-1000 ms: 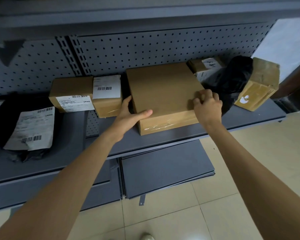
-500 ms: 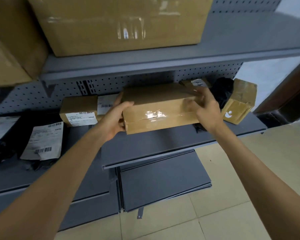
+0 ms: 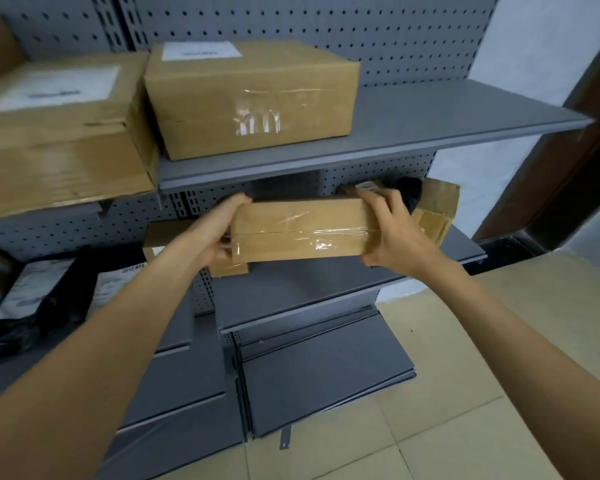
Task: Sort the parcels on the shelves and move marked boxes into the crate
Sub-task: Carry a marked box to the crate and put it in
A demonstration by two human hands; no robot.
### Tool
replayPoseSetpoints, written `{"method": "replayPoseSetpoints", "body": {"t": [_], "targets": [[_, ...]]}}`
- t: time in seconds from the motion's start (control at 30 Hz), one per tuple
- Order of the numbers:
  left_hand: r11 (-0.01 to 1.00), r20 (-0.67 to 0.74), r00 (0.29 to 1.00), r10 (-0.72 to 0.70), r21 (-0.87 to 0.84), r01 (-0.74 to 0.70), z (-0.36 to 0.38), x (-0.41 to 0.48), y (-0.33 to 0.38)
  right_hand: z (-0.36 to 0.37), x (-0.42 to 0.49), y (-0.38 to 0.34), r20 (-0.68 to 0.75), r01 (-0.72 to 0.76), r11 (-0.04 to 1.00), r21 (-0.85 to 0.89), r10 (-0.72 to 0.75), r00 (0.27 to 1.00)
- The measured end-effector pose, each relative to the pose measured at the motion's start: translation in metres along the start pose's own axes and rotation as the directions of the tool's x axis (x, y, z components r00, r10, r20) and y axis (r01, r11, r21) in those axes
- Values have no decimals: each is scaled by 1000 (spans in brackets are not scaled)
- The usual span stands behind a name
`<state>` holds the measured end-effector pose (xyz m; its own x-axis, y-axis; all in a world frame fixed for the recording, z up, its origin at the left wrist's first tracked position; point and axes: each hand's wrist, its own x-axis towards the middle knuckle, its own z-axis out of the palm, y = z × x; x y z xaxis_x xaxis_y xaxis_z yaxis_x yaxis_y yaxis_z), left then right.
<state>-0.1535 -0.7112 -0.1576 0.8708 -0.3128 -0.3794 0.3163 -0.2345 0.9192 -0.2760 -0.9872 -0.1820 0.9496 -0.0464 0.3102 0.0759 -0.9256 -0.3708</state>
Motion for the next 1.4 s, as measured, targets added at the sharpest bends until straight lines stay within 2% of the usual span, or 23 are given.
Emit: {"method": "replayPoseSetpoints", "body": {"t": [0.1,0.13,0.2,0.27,0.37,0.43,0.5,0.63,0.7,0.77,0.83,0.93,1.1,1.17,1.23,1.4], "targets": [[999,218,976,27,19,-32,-15,-26,-6,-27,-19,-13,-13,-54,995,79,55,998],[994,273,961,50,85,-76,-21,-34,-11,-37,-25,-17,9,-88,989,118,87,996],[944,320,942,99,270,-191,-30,-48,-24,-53,-36,-25,70,-144,972,185,133,989],[890,312,931,189,346,-296,-28,-57,-35,-65,-45,-35,115,-156,964,216,134,984],[866,302,891,338,271,-420,-18,-66,-33,-82,-53,-46,141,-162,961,226,132,981],[873,298,878,376,205,-443,-15,-72,-26,-94,-56,-48,163,-185,952,245,147,976],[894,282,885,370,150,-421,-16,-79,-23,-103,-60,-48,168,-218,912,347,168,971],[955,276,914,296,-54,-292,-22,-91,-36,-96,-83,-37,126,-289,743,603,269,955],[957,249,928,276,-166,-240,-27,-97,-50,-76,-104,-31,117,-364,656,661,389,914],[945,246,938,245,-277,-174,-31,-102,-64,-49,-126,-30,177,-445,543,712,475,862],[936,272,937,219,-331,-123,-35,-108,-73,-26,-141,-33,292,-501,464,730,451,843],[941,265,942,207,-319,-117,-49,-112,-64,-25,-139,-40,456,-573,378,727,359,815],[963,261,931,254,-160,-217,-85,-117,-24,-63,-122,-45,390,-468,304,830,286,876],[961,262,925,276,-109,-256,-93,-122,-14,-67,-121,-57,397,-445,349,825,203,895],[956,248,924,292,-101,-275,-95,-128,-10,-62,-123,-67,390,-433,381,817,187,901],[926,257,890,377,-100,-363,-83,-141,-14,-51,-131,-67,292,-350,248,903,243,925]]}}
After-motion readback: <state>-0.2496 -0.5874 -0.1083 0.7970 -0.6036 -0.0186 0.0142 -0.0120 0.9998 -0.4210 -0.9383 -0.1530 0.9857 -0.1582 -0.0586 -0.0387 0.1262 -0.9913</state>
